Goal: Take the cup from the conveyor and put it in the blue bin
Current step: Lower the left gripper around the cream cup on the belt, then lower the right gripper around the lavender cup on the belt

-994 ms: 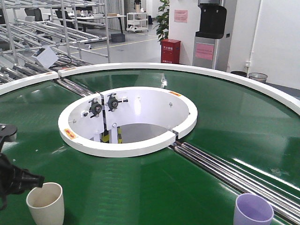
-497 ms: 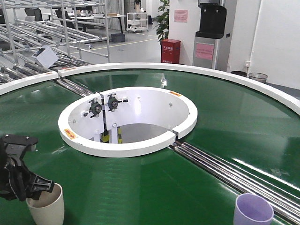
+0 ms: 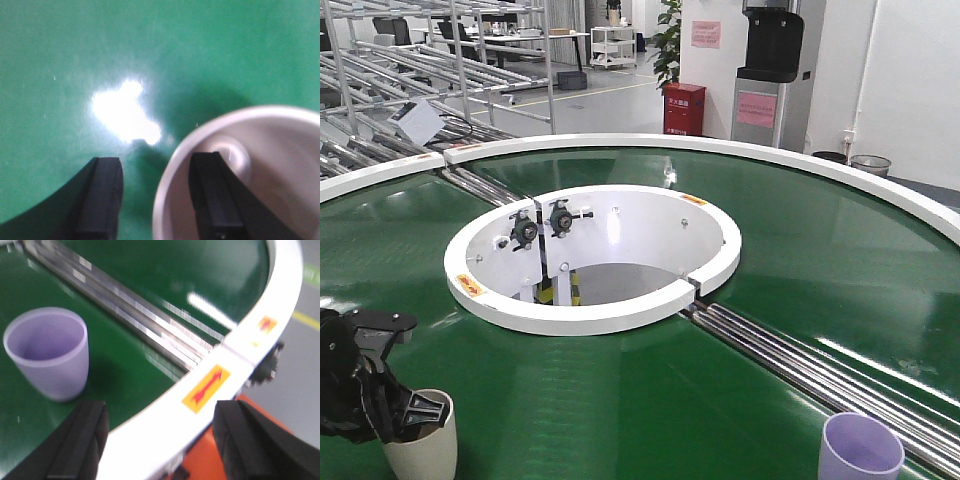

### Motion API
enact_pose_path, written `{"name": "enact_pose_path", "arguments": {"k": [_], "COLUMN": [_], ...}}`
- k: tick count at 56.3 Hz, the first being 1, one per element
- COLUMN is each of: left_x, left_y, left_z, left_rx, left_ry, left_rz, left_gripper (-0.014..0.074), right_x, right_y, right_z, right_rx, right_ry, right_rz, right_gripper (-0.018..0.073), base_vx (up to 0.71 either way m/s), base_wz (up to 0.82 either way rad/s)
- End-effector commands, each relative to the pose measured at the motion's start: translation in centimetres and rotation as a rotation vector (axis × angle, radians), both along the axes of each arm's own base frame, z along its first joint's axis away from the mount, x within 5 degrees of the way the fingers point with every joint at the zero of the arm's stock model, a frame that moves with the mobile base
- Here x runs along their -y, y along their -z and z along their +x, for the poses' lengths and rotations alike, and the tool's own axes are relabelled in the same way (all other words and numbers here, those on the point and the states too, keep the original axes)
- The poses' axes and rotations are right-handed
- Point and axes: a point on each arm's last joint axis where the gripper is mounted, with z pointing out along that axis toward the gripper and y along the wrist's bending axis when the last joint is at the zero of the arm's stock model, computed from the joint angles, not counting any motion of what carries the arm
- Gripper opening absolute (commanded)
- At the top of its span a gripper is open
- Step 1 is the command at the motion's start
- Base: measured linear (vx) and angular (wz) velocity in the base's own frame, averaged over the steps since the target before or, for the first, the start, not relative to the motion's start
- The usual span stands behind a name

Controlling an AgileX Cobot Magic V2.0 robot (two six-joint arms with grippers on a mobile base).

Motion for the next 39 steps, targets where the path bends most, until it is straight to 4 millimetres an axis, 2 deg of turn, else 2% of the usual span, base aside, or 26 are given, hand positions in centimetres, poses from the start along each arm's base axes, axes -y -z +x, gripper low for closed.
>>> {"name": "enact_pose_path", "arguments": {"k": [1, 6, 18, 24, 32, 39], "left_x": [0.1, 0.1, 0.2, 0.2, 0.2, 0.2], "left_y": [-3.0, -3.0, -3.1, -3.1, -3.2, -3.2], "left_z": [0.4, 0.3, 0.4, 0.5, 0.6, 0.6], "left_rx": [0.126, 0.119, 0.134, 0.142, 0.156, 0.163], "left_ry": [0.002, 0.002, 0.004, 0.004, 0.006, 0.006], "left_rz": [-0.016, -0.015, -0.017, -0.018, -0.019, -0.02], "left_gripper": [0.0378, 0.0305, 0.0087, 0.0, -0.0009, -0.0008], "right_x": [0.1, 0.1, -0.4, -0.5, -0.3, -0.8], "right_y": [-1.2, -1.6, -3.3, -3.4, -2.7, -1.4], "right_z": [1.5, 3.5, 9.4, 12.1, 14.9, 17.1], "right_rx": [0.0, -0.065, -0.057, -0.087, -0.124, -0.177], "right_ry": [-0.008, -0.03, -0.126, -0.176, -0.182, -0.209], "right_rz": [-0.006, 0.021, 0.1, 0.114, 0.141, 0.132], "right_gripper": [0.0515, 0.0515, 0.0514, 0.0514, 0.0514, 0.0514], "base_vx": [0.0, 0.0, 0.0, 0.0, 0.0, 0.0], "base_wz": [0.0, 0.0, 0.0, 0.0, 0.0, 0.0]}}
